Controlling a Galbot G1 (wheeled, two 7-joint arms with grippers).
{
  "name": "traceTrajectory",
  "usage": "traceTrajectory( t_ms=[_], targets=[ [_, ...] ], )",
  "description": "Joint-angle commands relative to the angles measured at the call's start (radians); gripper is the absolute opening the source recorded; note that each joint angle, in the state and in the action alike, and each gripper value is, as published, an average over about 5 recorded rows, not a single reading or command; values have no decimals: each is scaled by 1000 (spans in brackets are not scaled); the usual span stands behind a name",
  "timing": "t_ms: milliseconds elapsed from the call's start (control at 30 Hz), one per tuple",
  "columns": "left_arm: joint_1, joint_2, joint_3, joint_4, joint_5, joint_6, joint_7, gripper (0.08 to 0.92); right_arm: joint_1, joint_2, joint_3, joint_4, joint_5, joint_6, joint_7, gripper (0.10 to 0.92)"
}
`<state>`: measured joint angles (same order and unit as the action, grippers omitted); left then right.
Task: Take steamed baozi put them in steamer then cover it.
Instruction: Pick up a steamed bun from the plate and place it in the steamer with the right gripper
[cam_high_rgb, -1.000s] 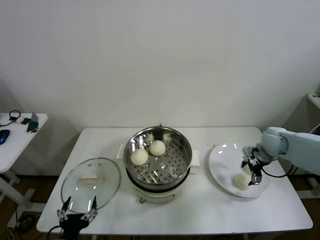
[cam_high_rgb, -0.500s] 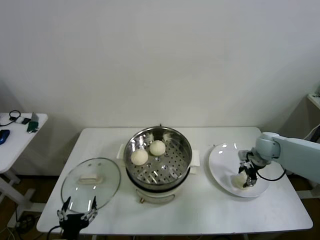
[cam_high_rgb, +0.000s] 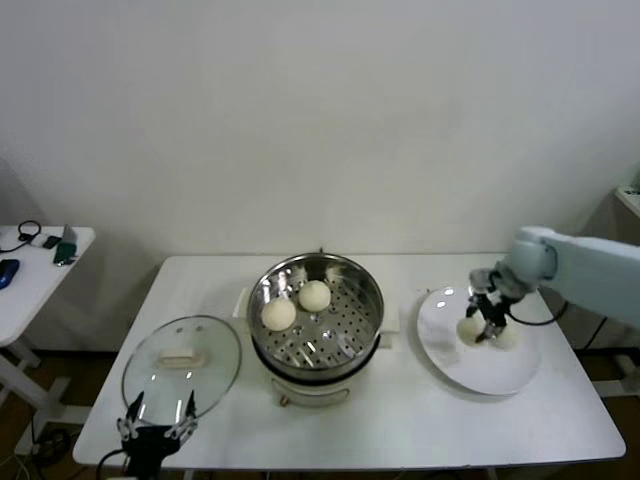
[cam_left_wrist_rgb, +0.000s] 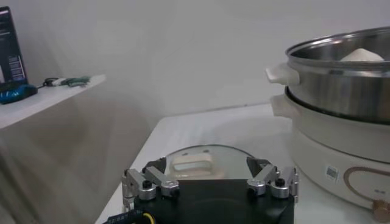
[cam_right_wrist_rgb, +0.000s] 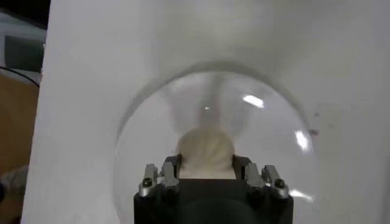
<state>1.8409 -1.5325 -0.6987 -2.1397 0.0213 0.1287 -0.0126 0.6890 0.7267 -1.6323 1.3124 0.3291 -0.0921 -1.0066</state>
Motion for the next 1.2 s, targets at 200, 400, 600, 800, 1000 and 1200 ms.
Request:
traceTrajectory(
  t_ms=[200, 400, 600, 800, 1000, 1200],
  targets=[
    [9, -1, 4, -14, 7, 1, -2, 823, 530, 299, 34, 189, 88, 405, -113, 585],
    [22, -4, 3, -23, 6, -7, -7, 823, 495, 394, 105, 399, 14, 447, -81, 585],
    [24, -5, -7, -29, 5, -11, -12, 823, 355, 504, 68, 493, -156, 445, -15, 585],
    [30, -2, -13, -26, 1, -18, -18, 823, 217, 566, 27, 438, -292, 423, 14, 586],
    [31, -2, -14, -20, 1, -24, -21, 823, 101, 592, -2, 353, -407, 386, 52, 593],
    [25, -1, -16, -12, 1, -26, -23, 823, 20, 619, 8, 292, -457, 357, 89, 594]
  ],
)
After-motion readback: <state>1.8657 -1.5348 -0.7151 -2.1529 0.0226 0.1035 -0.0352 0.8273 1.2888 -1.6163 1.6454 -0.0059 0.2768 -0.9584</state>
